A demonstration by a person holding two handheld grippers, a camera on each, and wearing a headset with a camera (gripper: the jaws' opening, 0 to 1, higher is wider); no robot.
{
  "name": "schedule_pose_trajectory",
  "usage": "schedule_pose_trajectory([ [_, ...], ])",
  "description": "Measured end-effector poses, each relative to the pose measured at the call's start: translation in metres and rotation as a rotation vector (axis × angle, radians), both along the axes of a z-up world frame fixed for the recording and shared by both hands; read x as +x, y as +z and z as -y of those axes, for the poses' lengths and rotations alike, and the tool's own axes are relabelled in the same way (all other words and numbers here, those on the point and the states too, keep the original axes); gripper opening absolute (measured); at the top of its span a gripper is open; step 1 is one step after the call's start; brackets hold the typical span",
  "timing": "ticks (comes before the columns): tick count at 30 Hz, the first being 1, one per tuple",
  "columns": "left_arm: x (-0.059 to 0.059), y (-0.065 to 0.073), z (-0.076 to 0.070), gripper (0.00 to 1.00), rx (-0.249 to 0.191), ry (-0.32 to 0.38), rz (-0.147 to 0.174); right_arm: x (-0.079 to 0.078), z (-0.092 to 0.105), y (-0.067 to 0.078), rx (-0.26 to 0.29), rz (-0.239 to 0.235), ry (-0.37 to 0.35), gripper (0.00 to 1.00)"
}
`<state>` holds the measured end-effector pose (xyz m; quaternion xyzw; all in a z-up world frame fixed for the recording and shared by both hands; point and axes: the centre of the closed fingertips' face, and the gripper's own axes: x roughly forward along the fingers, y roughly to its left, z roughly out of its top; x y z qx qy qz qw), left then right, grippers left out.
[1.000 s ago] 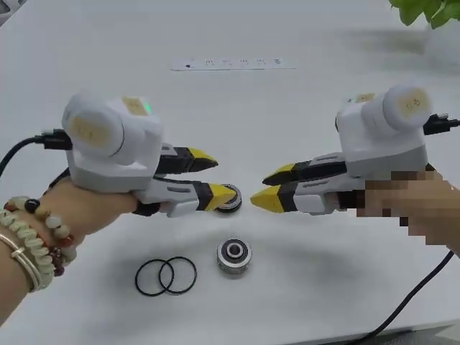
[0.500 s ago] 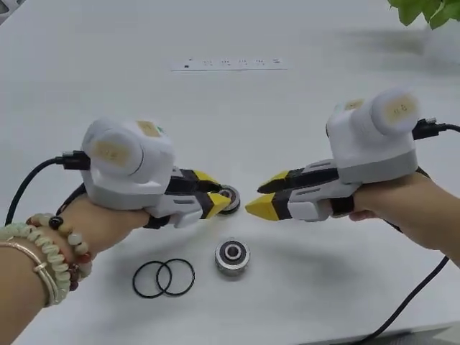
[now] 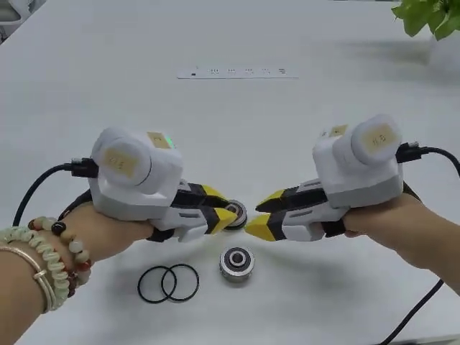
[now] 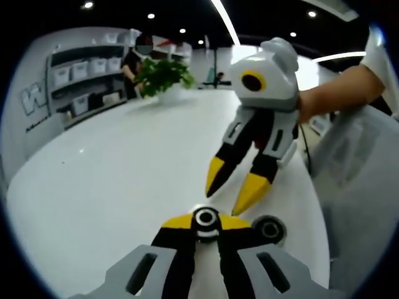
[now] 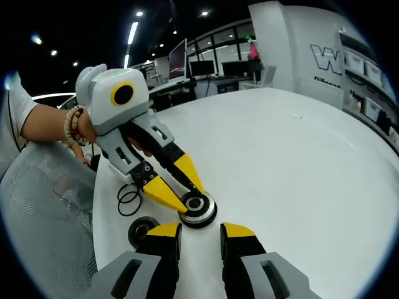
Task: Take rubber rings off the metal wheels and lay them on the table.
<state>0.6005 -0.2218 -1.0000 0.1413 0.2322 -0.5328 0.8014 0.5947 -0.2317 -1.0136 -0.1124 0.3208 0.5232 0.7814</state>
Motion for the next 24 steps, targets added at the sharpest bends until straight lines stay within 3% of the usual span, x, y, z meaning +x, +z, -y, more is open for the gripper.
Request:
schedule_pose_trajectory([
  [4, -0.0052, -0.0017, -0.0002, 0.14, 0.005, -0.023, -0.011, -0.0058, -0.0054, -0.0057, -0.016, -0.018, 0.035, 0.23],
  [11, -0.003, -0.0019, 0.0, 0.14, 0.003, -0.015, -0.004, -0.0068, -0.0081, -0.0096, -0.062, 0.035, 0.074, 0.2],
  [19, -0.0007, -0.0022, 0.0011, 0.14, -0.005, -0.013, 0.007, -0.0021, -0.0093, -0.0059, -0.054, 0.059, 0.06, 0.23],
  [24, 0.0003, -0.002, 0.0017, 0.14, -0.007, -0.011, 0.008, -0.0024, -0.0086, -0.0064, -0.066, 0.084, 0.086, 0.22],
])
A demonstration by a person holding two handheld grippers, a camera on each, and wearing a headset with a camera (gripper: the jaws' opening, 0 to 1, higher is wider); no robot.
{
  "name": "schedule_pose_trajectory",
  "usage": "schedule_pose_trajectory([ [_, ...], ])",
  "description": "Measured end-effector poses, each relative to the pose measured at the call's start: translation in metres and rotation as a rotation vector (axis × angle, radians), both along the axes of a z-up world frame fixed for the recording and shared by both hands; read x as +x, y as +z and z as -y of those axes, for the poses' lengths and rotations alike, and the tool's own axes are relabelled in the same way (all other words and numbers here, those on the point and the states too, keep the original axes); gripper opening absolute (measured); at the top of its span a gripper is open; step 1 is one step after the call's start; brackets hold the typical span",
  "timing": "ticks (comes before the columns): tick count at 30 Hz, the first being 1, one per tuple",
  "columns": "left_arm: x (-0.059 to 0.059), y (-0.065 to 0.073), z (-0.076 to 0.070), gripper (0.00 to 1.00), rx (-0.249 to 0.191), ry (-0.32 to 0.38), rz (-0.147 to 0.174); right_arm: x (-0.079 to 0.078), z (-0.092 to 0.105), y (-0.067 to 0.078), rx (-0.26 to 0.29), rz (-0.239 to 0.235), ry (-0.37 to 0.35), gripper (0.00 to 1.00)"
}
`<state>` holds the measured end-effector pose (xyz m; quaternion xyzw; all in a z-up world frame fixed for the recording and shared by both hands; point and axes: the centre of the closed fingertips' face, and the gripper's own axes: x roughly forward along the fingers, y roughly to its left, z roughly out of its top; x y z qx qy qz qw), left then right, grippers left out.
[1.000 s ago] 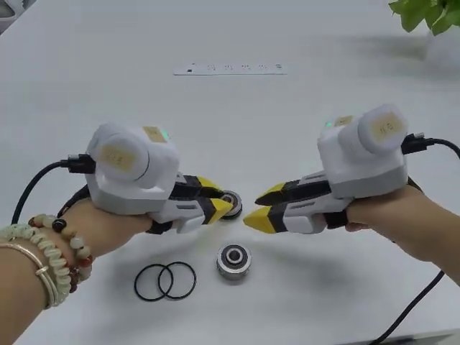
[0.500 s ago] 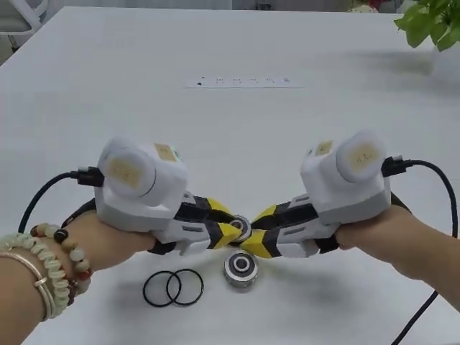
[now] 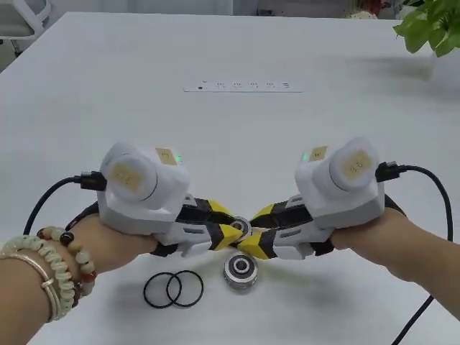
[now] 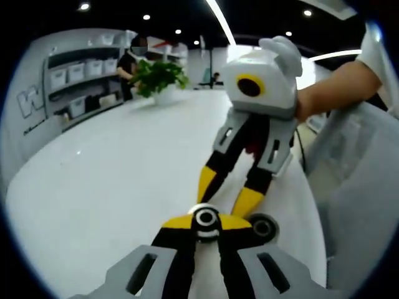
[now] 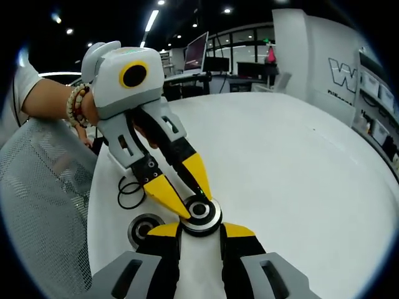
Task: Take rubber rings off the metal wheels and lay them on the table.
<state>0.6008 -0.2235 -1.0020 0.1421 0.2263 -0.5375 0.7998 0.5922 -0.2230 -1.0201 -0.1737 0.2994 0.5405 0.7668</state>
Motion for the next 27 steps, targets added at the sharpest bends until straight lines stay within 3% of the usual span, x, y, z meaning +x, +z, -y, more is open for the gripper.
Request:
schedule_pose_trajectory([
  [8, 0.0003, 0.0003, 0.0007, 0.14, 0.0, 0.0, 0.0, -0.0005, 0.0025, 0.0002, -0.025, 0.022, 0.025, 0.18],
  [15, 0.0002, 0.0002, 0.0007, 0.14, 0.002, 0.003, 0.0, -0.0013, 0.0035, 0.0009, -0.03, 0.011, 0.021, 0.17],
  [17, 0.0002, 0.0002, 0.0007, 0.14, 0.003, 0.003, 0.001, -0.0023, 0.0046, 0.0012, -0.026, -0.017, 0.005, 0.17],
  [21, 0.0001, 0.0002, 0.0009, 0.14, 0.003, 0.005, 0.0, -0.001, 0.0035, 0.002, -0.012, -0.019, -0.007, 0.2],
  [23, 0.0, 0.0002, 0.0009, 0.14, 0.001, 0.008, -0.002, -0.0039, 0.0003, -0.0009, -0.012, -0.043, -0.012, 0.23],
  [27, 0.0, 0.0002, 0.0009, 0.14, 0.001, 0.009, -0.001, -0.0005, -0.0006, 0.0017, -0.011, -0.016, -0.025, 0.25],
])
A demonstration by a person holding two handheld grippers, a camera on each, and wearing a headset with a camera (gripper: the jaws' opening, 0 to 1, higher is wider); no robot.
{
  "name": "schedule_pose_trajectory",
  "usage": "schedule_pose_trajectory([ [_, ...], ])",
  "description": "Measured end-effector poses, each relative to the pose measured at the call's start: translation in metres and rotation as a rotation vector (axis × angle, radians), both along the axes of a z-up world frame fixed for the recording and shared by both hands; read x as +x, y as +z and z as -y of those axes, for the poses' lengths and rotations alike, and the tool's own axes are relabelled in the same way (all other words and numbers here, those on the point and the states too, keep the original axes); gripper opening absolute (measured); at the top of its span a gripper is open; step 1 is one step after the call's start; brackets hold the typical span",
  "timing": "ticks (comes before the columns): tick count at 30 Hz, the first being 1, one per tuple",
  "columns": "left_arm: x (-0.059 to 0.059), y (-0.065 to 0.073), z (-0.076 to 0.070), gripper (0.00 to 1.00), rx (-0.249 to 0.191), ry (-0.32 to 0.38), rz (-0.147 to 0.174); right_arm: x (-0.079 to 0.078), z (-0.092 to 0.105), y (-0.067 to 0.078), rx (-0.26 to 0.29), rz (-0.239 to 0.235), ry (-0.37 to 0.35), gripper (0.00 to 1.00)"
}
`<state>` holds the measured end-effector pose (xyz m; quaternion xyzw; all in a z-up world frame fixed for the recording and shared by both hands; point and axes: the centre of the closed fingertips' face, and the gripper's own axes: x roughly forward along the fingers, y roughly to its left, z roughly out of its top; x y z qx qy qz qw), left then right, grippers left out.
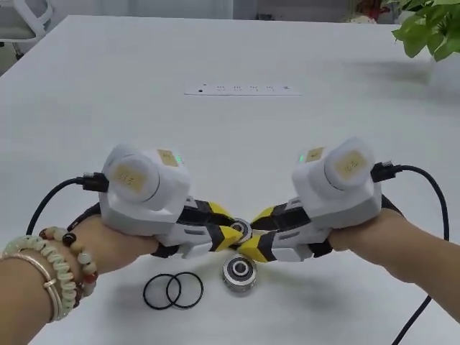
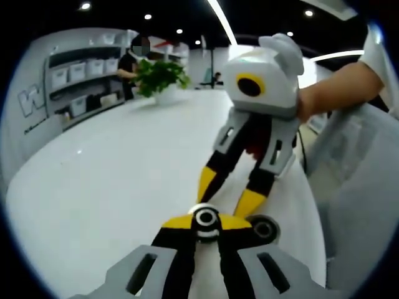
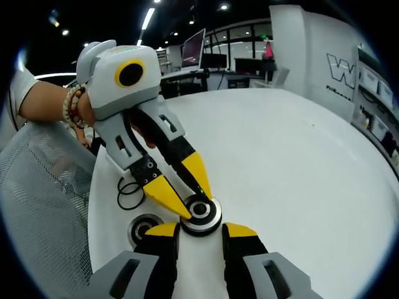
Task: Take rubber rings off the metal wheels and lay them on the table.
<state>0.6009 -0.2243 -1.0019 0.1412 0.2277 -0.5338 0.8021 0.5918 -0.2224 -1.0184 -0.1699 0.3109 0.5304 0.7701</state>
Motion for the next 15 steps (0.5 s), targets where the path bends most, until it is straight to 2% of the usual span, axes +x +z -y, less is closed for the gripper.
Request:
schedule_pose_trajectory([
  [3, -0.0001, 0.0, 0.0, 0.14, -0.001, 0.0, 0.0, -0.0017, -0.0007, -0.0005, 0.003, -0.009, 0.014, 0.22],
  [11, -0.0006, 0.0004, -0.0004, 0.14, 0.001, 0.003, -0.001, -0.0027, 0.0039, 0.0004, -0.018, 0.011, 0.043, 0.17],
  [15, -0.0007, 0.0002, -0.0003, 0.14, 0.001, 0.005, -0.003, -0.0022, 0.0041, -0.0004, -0.018, 0.005, 0.037, 0.16],
])
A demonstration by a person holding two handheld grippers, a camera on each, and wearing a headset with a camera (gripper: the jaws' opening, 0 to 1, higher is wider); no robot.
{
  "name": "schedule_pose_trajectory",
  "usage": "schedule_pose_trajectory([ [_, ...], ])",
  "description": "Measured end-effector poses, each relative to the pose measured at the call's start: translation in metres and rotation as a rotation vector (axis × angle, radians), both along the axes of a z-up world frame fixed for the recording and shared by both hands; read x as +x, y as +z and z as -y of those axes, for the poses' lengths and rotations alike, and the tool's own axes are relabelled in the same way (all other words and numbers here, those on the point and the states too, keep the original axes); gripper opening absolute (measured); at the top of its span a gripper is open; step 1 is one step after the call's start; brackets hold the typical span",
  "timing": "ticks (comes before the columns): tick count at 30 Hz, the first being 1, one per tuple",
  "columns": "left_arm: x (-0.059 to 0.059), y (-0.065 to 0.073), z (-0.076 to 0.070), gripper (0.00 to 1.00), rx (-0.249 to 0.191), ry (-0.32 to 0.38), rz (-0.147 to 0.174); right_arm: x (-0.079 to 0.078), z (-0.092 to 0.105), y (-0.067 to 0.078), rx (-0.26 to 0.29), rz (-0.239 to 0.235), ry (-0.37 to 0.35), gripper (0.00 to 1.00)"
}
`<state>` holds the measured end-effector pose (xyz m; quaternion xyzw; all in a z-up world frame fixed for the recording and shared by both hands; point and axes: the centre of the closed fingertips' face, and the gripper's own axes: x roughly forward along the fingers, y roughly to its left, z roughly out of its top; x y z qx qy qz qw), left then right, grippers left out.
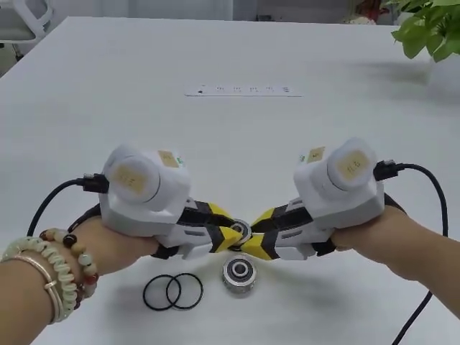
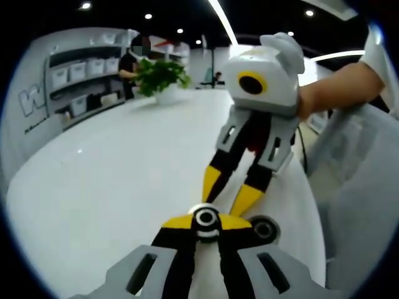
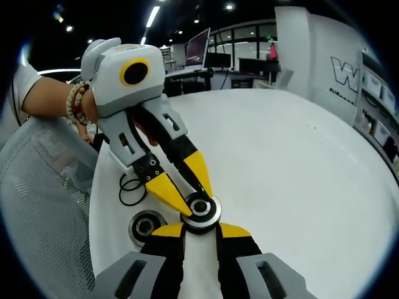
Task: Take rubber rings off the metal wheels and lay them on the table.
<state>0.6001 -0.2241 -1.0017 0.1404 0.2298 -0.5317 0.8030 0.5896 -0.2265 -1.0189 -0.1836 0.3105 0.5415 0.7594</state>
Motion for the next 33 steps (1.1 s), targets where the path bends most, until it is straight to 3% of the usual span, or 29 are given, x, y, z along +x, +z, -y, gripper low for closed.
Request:
schedule_pose_trajectory([
  [3, 0.0, 0.0, 0.0, 0.14, 0.002, 0.003, 0.0, 0.0, 0.002, -0.001, -0.011, -0.002, 0.001, 0.13],
  [4, 0.0, 0.0, 0.0, 0.14, 0.003, 0.005, 0.0, 0.001, 0.006, -0.003, -0.037, 0.012, 0.012, 0.09],
  [5, 0.0, 0.0, 0.0, 0.14, 0.002, 0.006, -0.001, 0.004, 0.012, -0.005, -0.075, 0.058, 0.034, 0.01],
  [6, 0.0, 0.0, 0.0, 0.14, -0.001, 0.009, -0.004, 0.0, 0.006, -0.004, -0.041, 0.031, 0.02, 0.01],
  [11, 0.0, 0.0, -0.001, 0.14, 0.001, 0.016, -0.006, 0.002, 0.005, -0.004, -0.064, 0.047, 0.016, 0.0],
  [15, 0.001, 0.0, -0.003, 0.14, 0.003, 0.022, -0.01, 0.009, 0.008, -0.004, -0.069, 0.026, -0.062, 0.0],
  [23, 0.001, 0.0, -0.003, 0.14, 0.007, 0.025, -0.011, 0.015, 0.011, 0.003, 0.036, -0.101, -0.218, 0.0],
  [29, 0.001, -0.001, -0.003, 0.14, 0.005, 0.026, -0.015, 0.015, 0.011, 0.004, 0.142, -0.237, -0.325, 0.0],
  [31, 0.001, -0.001, -0.003, 0.14, 0.006, 0.025, -0.017, 0.018, 0.006, 0.017, 0.246, -0.291, -0.369, 0.0],
  [32, 0.001, -0.001, -0.004, 0.13, 0.005, 0.025, -0.02, 0.013, 0.008, 0.012, 0.212, -0.337, -0.405, 0.0],
  [33, 0.001, -0.001, -0.004, 0.13, 0.006, 0.024, -0.019, 0.015, 0.007, 0.013, 0.213, -0.293, -0.365, 0.0],
])
